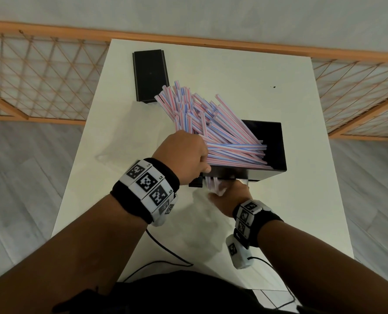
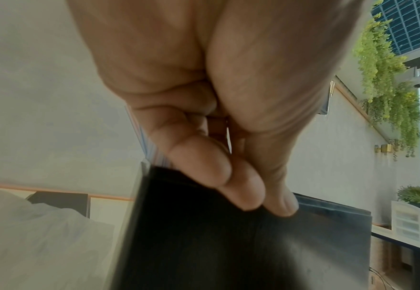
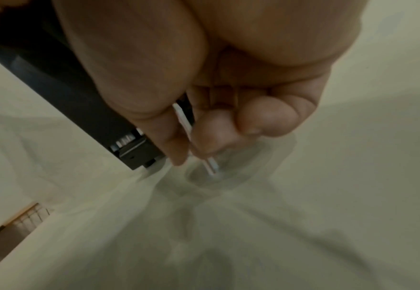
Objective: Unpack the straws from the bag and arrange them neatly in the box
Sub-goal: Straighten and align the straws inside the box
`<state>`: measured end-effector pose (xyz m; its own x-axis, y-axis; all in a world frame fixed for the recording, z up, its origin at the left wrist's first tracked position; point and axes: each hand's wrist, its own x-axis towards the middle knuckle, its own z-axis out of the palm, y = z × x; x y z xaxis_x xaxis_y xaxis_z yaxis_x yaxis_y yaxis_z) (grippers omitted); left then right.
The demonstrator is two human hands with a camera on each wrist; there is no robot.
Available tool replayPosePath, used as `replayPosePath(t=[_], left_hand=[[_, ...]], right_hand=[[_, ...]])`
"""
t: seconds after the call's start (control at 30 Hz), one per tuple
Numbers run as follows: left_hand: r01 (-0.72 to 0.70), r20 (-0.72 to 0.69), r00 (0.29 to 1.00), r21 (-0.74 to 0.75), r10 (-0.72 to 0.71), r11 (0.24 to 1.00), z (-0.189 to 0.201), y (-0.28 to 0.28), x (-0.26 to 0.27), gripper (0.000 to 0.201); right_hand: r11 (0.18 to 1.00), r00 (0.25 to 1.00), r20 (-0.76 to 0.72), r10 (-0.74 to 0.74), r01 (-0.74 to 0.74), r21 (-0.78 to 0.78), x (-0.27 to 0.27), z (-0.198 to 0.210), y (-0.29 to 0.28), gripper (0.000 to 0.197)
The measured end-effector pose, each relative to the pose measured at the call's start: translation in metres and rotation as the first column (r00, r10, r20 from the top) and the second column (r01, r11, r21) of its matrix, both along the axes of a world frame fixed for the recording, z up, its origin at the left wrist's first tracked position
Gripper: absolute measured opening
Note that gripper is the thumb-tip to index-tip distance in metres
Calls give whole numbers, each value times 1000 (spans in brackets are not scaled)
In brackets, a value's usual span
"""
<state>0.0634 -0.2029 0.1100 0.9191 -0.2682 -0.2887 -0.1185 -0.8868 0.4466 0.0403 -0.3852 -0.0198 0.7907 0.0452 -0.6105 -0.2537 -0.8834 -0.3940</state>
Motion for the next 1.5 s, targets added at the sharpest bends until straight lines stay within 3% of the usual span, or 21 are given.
replayPosePath(t=[0.1,0.17,0.23,0.4,0.53,0.63,0.8,0.87,0.97,1.13,1.27,1.4,1.5], left_hand=[[-2,19,1000,-1,2,1000,-2,1,0,25],[-7,19,1000,-3,7,1000,-3,1,0,25],[-15,12,1000,-10,15,1000,-5,1,-1,25],[-20,5,1000,-26,20,999,-3,1,0,25],[-59,17,998,-80,60,995,-1,2,-2,32],[-102,30,994,-127,107,987,-2,1,-2,34],[-125,53,990,-127,133,984,-8,0,-2,34],[-130,56,989,-120,137,984,-9,0,-2,36],[-136,66,987,-104,143,985,-8,-2,-3,39],[-150,93,983,-71,157,986,-8,-3,-5,39],[-143,109,983,-49,148,988,-10,-3,-6,40],[-146,116,982,-52,151,988,-11,-3,-6,39],[-146,125,981,-39,149,989,-12,-3,-7,39]], right_hand=[[991,993,56,-106,102,82,3,8,10,34],[992,995,-24,-99,101,82,3,5,12,31],[995,978,-195,-70,81,51,-2,7,5,21],[969,857,-470,211,-248,-19,-18,30,-16,21],[939,797,-532,286,-343,-8,-13,56,-19,17],[851,737,-537,411,-521,-62,-8,70,-22,20],[833,727,-569,385,-539,-124,-9,70,-36,29],[875,747,-573,337,-474,-103,-9,65,-34,24],[971,861,-482,163,-227,-78,-4,50,-23,17],[999,955,-291,-50,54,6,3,33,0,39],[961,927,-336,-164,227,159,1,29,14,29],[852,823,-445,-354,480,210,5,26,18,25],[803,791,-451,-413,550,229,7,23,22,31]])
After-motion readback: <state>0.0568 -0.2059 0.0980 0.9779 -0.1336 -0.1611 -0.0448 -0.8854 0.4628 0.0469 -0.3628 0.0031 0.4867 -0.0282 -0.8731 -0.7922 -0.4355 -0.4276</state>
